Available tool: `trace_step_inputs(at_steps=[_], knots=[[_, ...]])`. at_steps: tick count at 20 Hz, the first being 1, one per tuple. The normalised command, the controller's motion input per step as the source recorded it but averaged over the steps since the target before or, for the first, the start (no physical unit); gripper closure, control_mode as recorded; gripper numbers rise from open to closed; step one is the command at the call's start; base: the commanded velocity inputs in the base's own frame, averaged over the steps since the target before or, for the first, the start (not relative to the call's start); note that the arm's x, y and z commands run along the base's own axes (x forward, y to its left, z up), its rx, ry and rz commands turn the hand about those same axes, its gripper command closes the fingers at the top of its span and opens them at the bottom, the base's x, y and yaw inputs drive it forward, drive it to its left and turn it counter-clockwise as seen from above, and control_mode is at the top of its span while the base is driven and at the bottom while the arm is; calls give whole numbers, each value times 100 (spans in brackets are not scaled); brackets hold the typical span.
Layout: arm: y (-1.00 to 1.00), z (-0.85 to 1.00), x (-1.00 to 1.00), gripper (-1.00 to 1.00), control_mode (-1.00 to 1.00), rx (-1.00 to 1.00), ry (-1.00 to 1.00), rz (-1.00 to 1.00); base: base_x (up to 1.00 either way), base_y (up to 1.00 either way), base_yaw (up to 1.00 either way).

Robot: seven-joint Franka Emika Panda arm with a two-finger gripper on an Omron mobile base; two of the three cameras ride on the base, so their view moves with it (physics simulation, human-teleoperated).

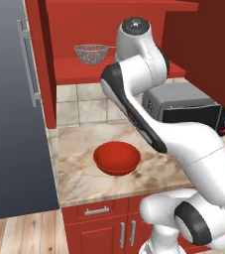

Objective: Open the cabinet and setup a tea strainer by placing it in the bowl upright.

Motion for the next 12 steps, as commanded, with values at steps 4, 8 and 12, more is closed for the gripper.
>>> trace_step_inputs(at_steps=[4, 8, 12], knots=[[0, 47, 6, -100, -100, -17, -27, 36, 0, 0, 0], [14, 63, 3, -100, -100, -25, -8, 16, 0, 0, 0], [7, 29, 39, -100, -100, -17, 7, 0, 0, 0, 0]])
